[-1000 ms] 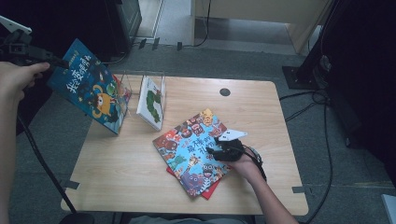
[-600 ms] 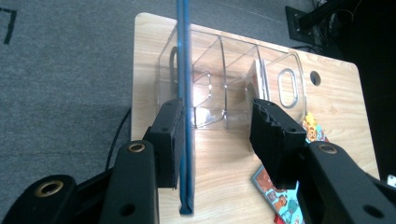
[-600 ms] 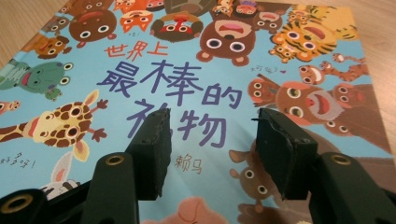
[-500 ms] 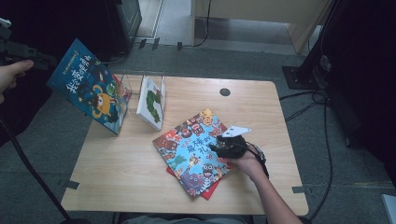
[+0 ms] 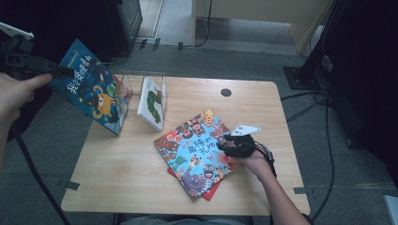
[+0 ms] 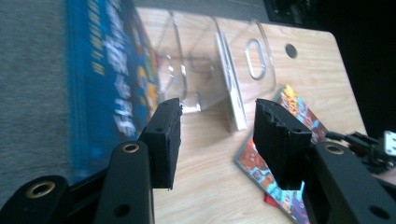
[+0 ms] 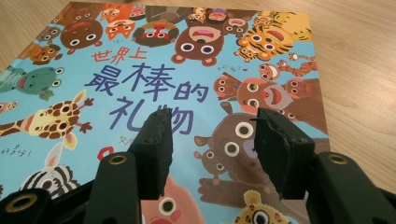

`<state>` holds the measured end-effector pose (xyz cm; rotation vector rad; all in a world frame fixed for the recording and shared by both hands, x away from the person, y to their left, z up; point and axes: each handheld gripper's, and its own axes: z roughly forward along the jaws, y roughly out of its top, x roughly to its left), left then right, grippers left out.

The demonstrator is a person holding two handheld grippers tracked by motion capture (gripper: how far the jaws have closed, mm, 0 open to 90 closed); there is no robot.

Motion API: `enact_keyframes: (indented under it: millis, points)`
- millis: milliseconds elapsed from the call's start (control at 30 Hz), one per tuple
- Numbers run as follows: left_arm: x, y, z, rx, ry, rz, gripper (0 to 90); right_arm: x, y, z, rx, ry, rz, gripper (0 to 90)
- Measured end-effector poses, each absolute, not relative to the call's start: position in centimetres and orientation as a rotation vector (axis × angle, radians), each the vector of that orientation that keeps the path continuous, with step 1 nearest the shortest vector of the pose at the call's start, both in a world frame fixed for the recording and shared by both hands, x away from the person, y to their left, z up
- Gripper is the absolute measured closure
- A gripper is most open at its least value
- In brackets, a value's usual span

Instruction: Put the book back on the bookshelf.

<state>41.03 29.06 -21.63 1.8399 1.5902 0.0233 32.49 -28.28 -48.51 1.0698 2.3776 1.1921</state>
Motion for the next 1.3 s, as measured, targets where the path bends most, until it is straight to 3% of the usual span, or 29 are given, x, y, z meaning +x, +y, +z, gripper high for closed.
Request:
enact_keyframes:
  millis: [1300]
  points:
    - [37.9,17.8,-35.2,2.054,1.321,-0.122,47.0,32.1,-28.2,-49.2,1.084,2.407,1.169,47.4]
